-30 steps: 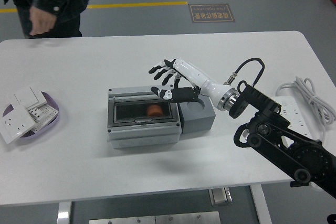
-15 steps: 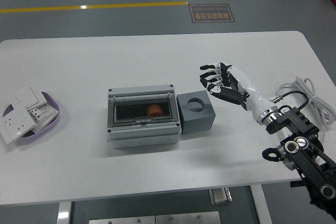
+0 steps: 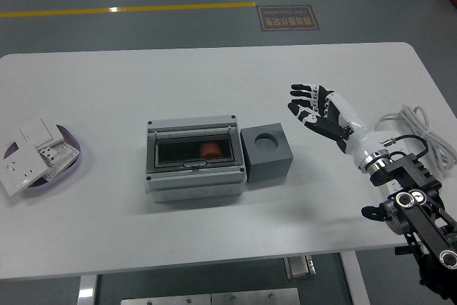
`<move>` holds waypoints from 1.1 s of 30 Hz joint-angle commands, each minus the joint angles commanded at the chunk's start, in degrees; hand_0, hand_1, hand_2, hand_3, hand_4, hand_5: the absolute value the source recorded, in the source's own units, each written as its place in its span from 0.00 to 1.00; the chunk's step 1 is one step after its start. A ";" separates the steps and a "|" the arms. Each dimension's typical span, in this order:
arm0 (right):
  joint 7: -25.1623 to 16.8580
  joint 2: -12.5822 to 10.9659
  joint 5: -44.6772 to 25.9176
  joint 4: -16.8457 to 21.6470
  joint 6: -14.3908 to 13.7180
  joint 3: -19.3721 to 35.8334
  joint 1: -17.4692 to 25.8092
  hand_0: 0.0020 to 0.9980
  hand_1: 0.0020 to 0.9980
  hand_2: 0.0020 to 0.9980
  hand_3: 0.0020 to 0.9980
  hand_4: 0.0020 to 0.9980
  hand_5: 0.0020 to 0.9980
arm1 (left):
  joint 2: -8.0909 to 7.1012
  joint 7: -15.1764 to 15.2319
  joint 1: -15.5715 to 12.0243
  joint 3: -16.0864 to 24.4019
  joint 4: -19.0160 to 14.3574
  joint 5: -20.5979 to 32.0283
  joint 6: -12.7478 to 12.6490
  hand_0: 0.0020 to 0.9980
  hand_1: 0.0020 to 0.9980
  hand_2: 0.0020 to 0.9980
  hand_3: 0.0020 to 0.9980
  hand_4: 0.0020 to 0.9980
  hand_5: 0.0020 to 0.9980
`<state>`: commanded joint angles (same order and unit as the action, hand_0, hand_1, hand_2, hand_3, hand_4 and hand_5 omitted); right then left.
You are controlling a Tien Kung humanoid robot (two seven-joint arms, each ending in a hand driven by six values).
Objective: Pick up the cylinder from the cube,place it in the box,flap close box
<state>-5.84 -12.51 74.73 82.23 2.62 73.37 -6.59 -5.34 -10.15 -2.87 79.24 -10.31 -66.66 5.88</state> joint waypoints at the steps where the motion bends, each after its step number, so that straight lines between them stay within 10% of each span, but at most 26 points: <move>1: -0.08 0.02 -0.01 0.08 -0.08 -0.02 0.09 0.86 0.77 0.79 0.83 0.86 0.34 | 0.03 -0.01 -0.03 0.04 0.00 -0.03 0.01 0.64 0.67 0.66 0.71 0.76 0.31; 33: -1.69 0.69 2.91 -0.03 -1.98 0.18 0.37 0.83 0.74 0.76 0.78 0.86 0.32 | 0.34 -0.13 0.00 0.89 0.00 -1.00 0.20 0.64 0.67 0.66 0.71 0.76 0.31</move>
<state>-7.52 -11.83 77.64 82.19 0.64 73.54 -6.22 -5.00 -10.29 -2.88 80.12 -10.31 -67.66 6.08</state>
